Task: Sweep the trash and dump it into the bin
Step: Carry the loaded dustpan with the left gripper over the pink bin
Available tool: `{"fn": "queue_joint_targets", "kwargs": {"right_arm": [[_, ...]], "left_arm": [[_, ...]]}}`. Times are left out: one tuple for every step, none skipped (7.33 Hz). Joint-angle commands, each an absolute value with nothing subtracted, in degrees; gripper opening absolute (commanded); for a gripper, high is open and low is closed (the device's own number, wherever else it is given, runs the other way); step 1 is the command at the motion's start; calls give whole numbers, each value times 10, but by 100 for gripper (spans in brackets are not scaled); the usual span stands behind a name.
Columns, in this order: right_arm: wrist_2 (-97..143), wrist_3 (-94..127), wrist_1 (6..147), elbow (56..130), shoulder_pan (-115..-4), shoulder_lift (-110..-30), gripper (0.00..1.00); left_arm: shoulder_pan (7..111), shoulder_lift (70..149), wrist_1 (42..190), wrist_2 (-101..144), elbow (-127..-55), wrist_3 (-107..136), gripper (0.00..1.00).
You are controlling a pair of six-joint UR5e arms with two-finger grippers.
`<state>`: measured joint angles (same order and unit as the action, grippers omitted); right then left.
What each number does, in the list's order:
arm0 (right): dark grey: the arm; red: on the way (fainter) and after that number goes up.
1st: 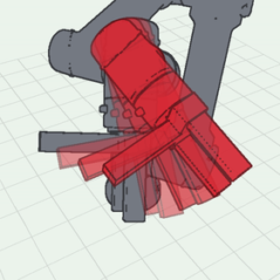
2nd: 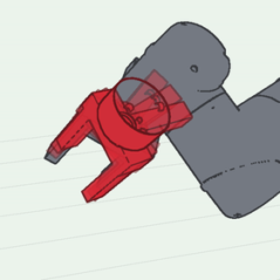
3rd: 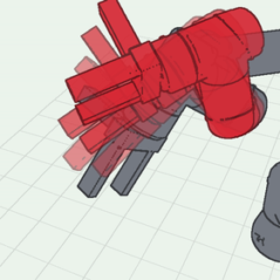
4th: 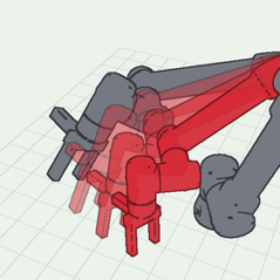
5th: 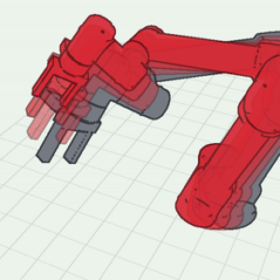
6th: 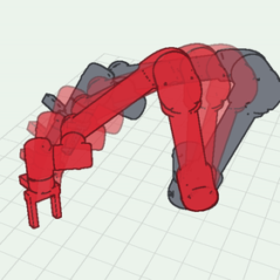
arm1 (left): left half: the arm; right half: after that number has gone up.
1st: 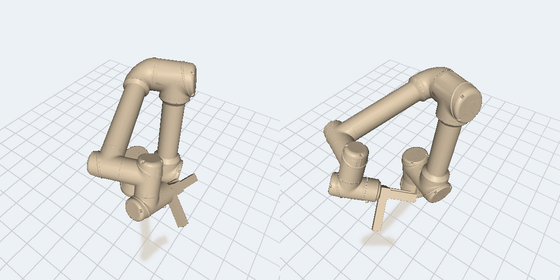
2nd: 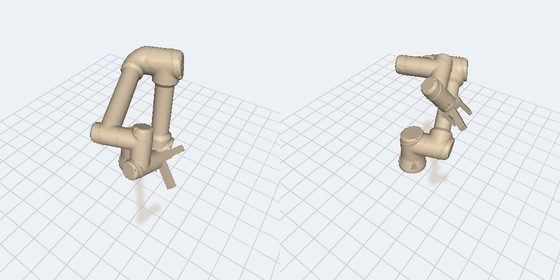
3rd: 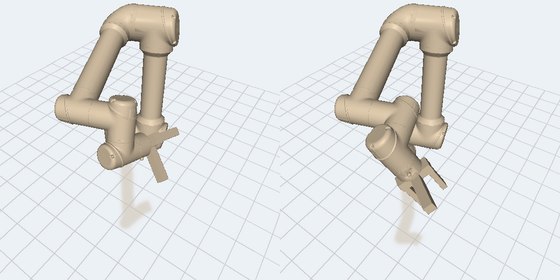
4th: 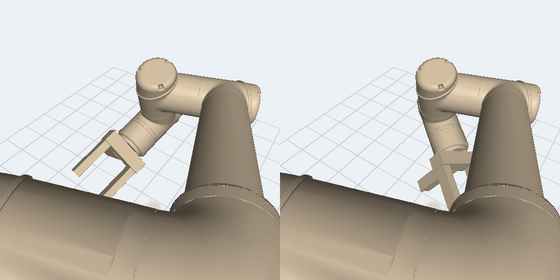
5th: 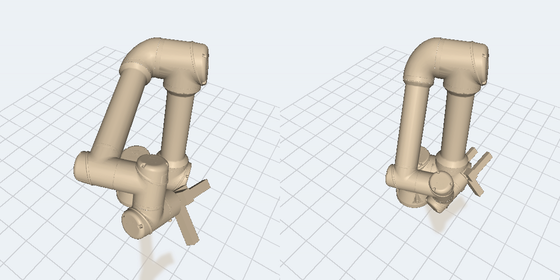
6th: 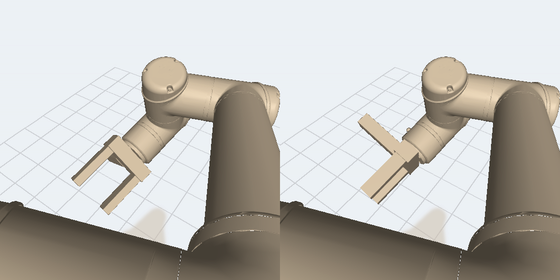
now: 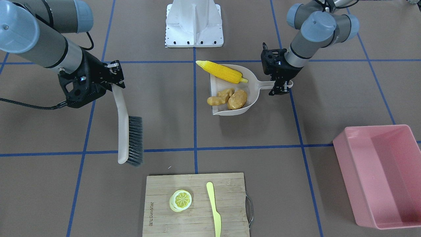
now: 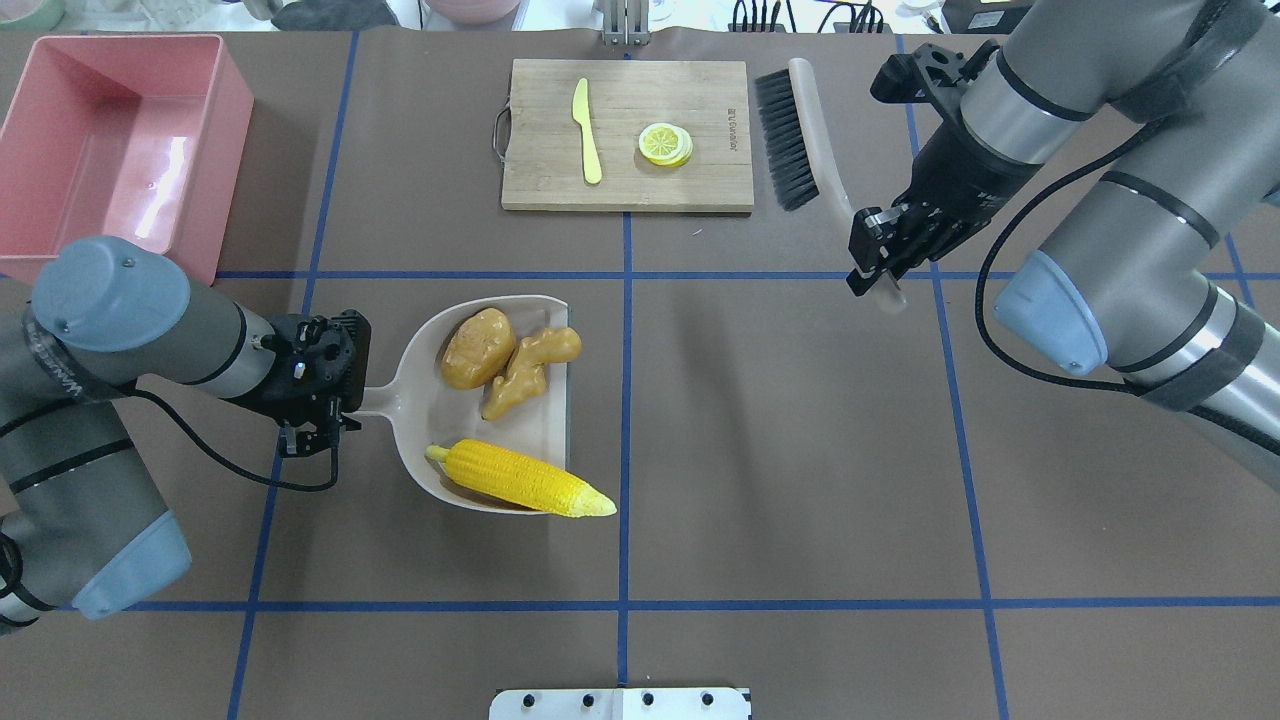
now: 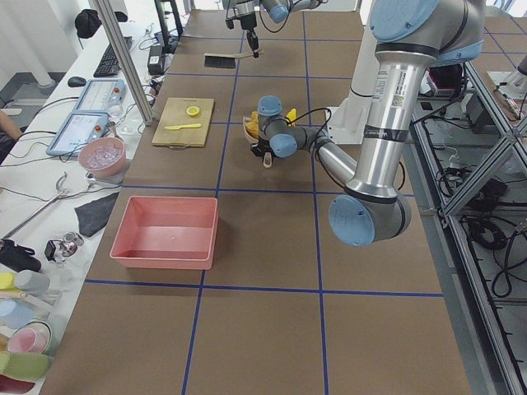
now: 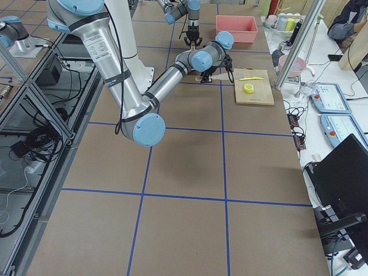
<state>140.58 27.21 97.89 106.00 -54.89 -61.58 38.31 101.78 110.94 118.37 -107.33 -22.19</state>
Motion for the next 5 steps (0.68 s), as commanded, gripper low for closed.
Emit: {"fn": "queue_joint_targets", "kwargs": {"right_arm": [[1332,191,969,1066,-607,-641,0],[1309,168,974,1066,-640,-666,0],[1293,103,991,1064,-669,-699,0],[1287,88,1055,1061,-698,-710,0],[1280,86,1158,1067,-705,-708,0]], "left_arm": [[457,1003,1114,1265,-1071,-216,0],[486,992,1114,1297,-1071,-221,0],[510,981,1114,1324,-1071,-233,0],[532,978,1110,1343,-1070,-250,0],[553,978,1106,1361,-1067,-251,0]]}}
